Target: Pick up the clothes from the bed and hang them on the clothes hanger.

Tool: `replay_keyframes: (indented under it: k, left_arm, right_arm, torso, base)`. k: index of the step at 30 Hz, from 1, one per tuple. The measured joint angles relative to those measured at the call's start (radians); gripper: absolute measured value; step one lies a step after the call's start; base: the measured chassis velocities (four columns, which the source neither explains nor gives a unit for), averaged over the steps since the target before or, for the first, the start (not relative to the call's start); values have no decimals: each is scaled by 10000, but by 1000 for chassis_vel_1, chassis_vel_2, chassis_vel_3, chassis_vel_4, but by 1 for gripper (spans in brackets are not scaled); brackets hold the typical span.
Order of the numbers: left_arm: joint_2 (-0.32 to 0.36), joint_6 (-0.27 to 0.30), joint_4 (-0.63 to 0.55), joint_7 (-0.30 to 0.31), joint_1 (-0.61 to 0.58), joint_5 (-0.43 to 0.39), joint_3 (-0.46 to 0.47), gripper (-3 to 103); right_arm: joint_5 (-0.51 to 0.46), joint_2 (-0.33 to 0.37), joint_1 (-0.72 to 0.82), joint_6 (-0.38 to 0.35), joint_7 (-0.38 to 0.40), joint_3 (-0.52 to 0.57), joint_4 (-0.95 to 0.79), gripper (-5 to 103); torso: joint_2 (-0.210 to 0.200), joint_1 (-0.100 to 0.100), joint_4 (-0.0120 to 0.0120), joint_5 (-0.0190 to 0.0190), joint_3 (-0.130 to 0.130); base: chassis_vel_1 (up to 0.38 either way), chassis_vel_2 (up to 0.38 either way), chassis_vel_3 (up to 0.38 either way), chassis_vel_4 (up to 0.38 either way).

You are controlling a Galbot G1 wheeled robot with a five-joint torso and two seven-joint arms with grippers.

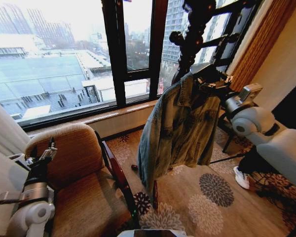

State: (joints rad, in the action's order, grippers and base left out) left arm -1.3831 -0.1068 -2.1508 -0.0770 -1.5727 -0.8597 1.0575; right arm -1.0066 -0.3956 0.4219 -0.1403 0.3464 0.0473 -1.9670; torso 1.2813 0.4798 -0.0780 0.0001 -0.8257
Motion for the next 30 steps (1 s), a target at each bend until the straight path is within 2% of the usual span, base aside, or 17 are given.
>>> replay_keyframes:
  k: [9,30]
  left_arm:
    - [-46,0,56,0,15,49,-33,100]
    - [-150,0,80,0,57,176,-175,100]
  right_arm:
    - [47,-265,356,-13,204,36,-464,100]
    - [-245,46,910,-489,1261,239,-2211,100]
  torso:
    - [-1,1,2,0,-2]
    - [-1,1,0,-2,-1]
  base:
    - [0,0,0,0]
    - [0,0,0,0]
